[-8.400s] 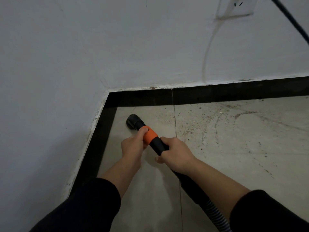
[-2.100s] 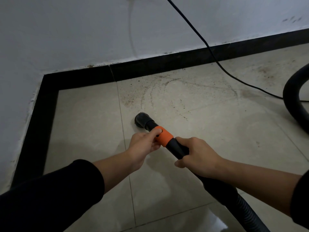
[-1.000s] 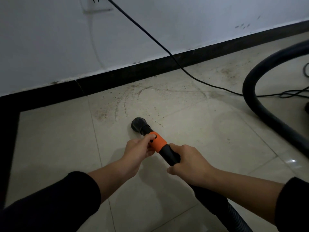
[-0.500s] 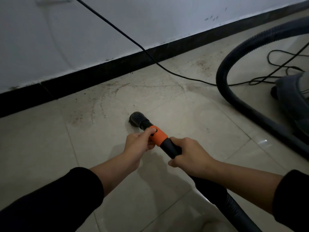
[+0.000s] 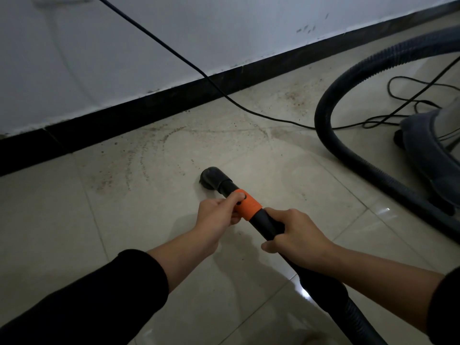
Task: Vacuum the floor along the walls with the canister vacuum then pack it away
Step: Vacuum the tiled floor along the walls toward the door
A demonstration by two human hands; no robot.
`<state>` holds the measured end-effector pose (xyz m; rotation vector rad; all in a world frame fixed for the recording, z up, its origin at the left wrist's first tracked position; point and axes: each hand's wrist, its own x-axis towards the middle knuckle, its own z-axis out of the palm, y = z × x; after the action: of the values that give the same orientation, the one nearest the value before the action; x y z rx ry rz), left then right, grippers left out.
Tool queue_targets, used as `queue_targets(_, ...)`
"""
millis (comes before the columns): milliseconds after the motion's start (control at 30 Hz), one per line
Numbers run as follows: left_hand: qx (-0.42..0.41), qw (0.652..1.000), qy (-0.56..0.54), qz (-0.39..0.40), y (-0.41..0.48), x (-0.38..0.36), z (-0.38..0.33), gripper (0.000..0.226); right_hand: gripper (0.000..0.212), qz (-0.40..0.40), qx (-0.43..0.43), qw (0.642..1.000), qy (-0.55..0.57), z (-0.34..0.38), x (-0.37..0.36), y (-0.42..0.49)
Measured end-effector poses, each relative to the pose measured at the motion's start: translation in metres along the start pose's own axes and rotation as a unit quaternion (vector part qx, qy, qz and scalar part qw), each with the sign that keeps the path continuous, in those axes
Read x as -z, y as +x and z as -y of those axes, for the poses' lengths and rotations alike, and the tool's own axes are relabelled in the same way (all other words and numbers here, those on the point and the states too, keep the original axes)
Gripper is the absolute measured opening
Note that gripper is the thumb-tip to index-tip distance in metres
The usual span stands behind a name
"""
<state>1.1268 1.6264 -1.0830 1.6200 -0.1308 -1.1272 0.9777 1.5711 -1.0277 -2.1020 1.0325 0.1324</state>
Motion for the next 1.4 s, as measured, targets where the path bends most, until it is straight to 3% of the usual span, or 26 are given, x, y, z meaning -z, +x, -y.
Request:
queue_targets(367,-0.019,0.999,-0.004,-0.042,0.016,0.025,-0.015,0.026,0.021,0.004,0.028,1.000,0.008,0.022,-0.008,0.031)
queue_targets(1400,-0.014,0.986,-0.077,-0.146,-0.010,0.138,-0.011,0.022,0.024,0.111,0.126,0.985,-0.030,0.098,-0.067,0.060)
